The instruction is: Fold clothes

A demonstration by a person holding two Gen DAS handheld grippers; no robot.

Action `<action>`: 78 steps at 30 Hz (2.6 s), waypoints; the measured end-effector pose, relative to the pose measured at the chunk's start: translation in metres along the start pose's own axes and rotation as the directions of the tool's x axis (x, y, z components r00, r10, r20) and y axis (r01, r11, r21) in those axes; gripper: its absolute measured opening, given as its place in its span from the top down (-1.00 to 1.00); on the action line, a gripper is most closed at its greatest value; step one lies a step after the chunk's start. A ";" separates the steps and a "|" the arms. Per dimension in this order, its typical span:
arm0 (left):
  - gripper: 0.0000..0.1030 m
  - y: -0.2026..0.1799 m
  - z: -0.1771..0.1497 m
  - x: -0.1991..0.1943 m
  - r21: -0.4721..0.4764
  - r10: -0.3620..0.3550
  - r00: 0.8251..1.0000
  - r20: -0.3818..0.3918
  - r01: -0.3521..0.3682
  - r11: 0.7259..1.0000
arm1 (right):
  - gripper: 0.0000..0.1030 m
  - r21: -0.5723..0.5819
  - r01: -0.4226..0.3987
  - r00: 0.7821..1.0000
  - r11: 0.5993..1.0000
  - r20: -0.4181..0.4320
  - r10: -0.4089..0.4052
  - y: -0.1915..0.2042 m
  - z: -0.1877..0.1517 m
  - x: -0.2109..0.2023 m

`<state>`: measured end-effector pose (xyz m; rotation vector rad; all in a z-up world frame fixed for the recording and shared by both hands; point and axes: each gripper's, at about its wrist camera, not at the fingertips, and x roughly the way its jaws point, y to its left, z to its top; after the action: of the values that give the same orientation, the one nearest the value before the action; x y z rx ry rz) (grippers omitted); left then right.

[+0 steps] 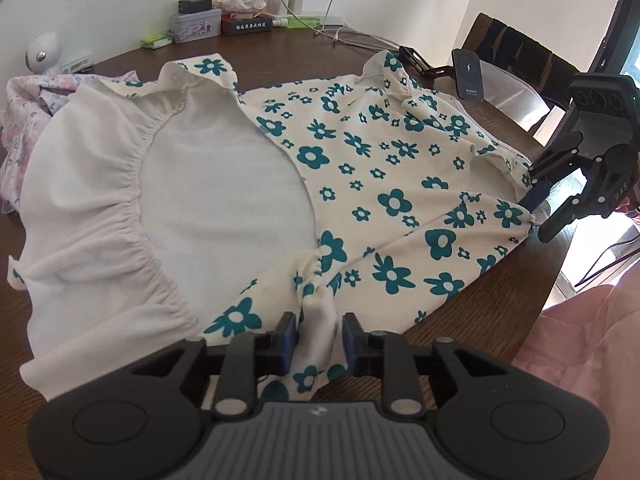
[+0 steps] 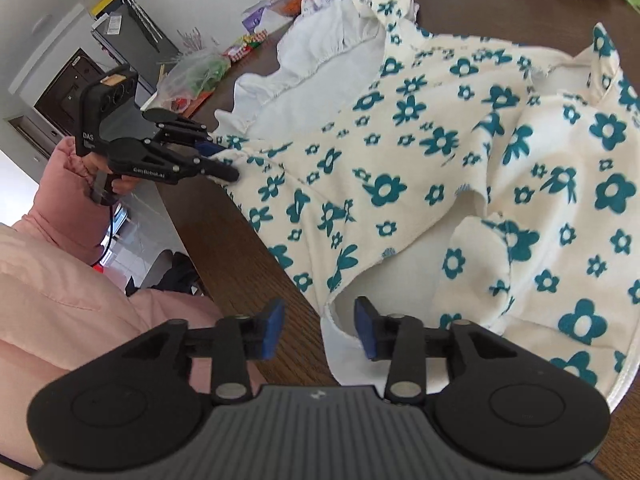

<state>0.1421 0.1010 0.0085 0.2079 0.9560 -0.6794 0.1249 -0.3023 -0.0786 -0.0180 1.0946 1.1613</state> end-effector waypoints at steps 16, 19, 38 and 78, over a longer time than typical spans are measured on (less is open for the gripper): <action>0.37 -0.121 0.105 0.094 0.157 -0.070 0.992 0.102 0.053 0.986 | 0.31 0.212 0.442 0.849 0.872 0.216 -0.483 -0.062 0.054 0.000; 0.40 -0.137 0.118 0.117 0.189 -0.086 0.992 0.095 0.066 0.980 | 0.48 0.178 0.462 0.847 0.869 0.202 -0.491 -0.061 0.060 0.009; -0.70 -0.123 0.079 0.065 0.122 -0.016 0.965 0.261 -0.017 0.992 | -0.79 0.186 0.350 0.818 0.918 0.416 -0.397 -0.033 0.020 -0.038; -0.86 -0.071 -0.075 -0.068 -0.042 0.455 0.835 0.309 -0.466 0.884 | -0.99 -0.099 0.631 0.733 0.769 0.399 -0.550 0.094 -0.046 -0.026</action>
<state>0.0202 0.1097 0.0290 0.3396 0.5558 -0.2668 0.0255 -0.3020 -0.0368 -0.3158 0.5555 0.6539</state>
